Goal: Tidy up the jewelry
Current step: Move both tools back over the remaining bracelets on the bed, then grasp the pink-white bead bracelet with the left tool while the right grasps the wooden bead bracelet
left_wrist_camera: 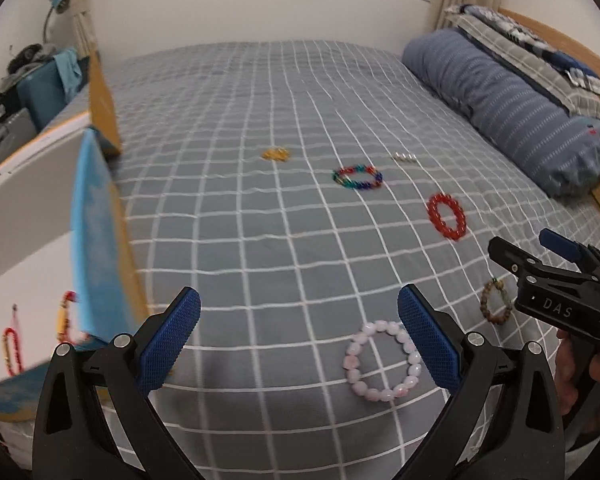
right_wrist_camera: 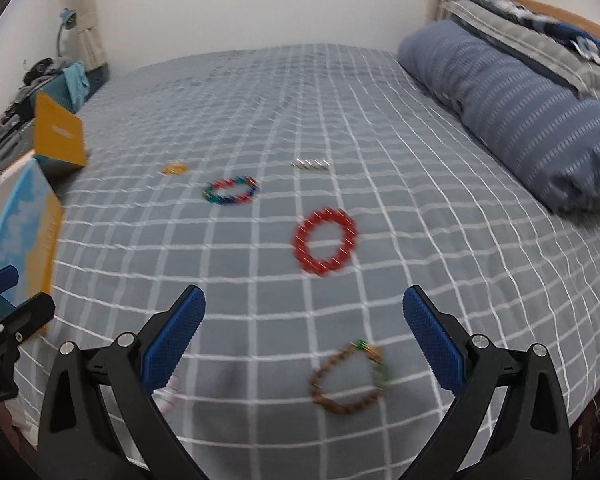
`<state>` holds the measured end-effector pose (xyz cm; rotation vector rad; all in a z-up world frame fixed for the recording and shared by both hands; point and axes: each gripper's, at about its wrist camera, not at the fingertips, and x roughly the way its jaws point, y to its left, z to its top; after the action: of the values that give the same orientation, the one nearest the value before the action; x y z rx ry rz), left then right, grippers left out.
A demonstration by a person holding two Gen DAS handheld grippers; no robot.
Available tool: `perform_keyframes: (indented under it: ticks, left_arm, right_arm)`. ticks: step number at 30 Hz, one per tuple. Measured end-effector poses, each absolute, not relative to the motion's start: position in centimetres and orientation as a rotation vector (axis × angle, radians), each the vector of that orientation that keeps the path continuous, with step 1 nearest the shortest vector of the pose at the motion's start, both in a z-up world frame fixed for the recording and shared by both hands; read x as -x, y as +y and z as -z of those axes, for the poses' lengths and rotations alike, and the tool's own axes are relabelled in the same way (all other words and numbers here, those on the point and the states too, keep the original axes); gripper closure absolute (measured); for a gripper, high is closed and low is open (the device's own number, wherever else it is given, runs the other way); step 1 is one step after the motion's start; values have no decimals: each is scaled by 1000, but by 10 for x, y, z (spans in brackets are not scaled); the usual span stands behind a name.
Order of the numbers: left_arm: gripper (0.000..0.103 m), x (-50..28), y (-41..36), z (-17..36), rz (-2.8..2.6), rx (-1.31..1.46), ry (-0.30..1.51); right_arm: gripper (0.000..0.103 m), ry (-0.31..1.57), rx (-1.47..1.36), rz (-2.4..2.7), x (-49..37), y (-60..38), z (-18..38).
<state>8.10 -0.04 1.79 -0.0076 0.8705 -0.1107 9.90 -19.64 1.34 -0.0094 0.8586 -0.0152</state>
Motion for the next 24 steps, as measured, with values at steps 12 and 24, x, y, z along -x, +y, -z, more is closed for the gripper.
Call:
perform_keyframes:
  ticks: [12,24]
  left_arm:
    - [6,-78,-21,39,120,-5,907]
    - [7,-78,-19,70,97,-7,928]
  right_arm:
    - [8,936,-7,41,-79,-235,35]
    - [38,976,-37,34,-82,-245,60]
